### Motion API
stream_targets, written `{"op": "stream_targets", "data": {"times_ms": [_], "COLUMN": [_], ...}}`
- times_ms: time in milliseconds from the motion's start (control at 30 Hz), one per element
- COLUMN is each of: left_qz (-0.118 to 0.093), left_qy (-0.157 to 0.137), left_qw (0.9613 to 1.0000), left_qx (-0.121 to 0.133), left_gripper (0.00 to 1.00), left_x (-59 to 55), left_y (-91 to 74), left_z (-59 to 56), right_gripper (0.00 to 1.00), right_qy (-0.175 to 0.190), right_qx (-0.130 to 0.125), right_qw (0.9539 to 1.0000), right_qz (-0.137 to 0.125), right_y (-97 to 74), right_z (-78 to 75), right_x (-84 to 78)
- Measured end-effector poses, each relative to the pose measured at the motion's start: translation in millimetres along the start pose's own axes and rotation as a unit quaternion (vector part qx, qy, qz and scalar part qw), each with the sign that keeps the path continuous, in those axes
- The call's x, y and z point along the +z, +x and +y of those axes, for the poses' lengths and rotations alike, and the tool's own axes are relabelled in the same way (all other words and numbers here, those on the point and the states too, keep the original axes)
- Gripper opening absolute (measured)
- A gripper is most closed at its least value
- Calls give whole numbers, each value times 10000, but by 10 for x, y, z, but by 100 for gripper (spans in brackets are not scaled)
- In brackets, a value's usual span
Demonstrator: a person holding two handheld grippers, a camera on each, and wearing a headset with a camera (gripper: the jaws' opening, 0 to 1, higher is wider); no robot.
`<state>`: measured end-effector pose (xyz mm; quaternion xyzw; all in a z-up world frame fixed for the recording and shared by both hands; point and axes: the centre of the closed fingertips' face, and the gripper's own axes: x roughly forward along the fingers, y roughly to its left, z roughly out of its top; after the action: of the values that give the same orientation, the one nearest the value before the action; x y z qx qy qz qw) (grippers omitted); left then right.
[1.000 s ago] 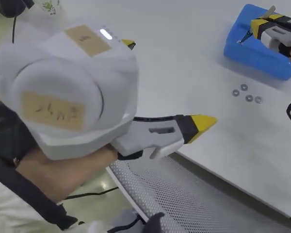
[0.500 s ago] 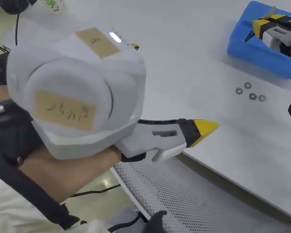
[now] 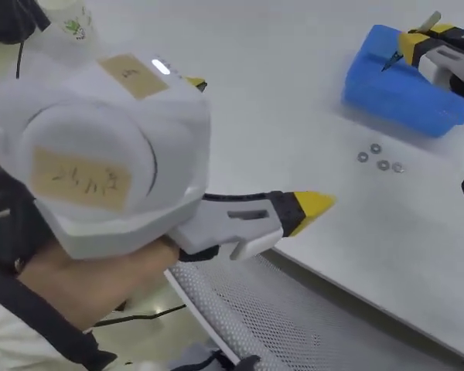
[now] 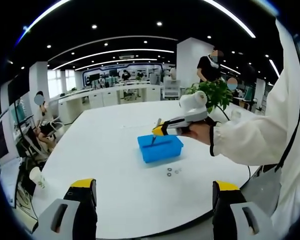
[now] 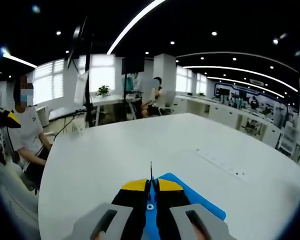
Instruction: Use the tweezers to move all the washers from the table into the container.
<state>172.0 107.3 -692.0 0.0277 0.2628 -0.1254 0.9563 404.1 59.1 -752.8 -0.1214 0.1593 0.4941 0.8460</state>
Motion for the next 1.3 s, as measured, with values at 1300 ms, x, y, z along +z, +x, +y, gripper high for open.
{"op": "stream_targets", "data": {"times_ms": [1300], "left_qz": [28], "left_qy": [-29], "left_qw": [9999], "left_qx": [146], "left_gripper": [99], "left_x": [12], "left_y": [-78], "left_z": [14], "right_gripper": [2], "right_qy": [428], "right_qx": [507], "right_qw": [9968], "right_qz": [454], "right_y": [-514], "right_z": [739], "right_x": [-524]}}
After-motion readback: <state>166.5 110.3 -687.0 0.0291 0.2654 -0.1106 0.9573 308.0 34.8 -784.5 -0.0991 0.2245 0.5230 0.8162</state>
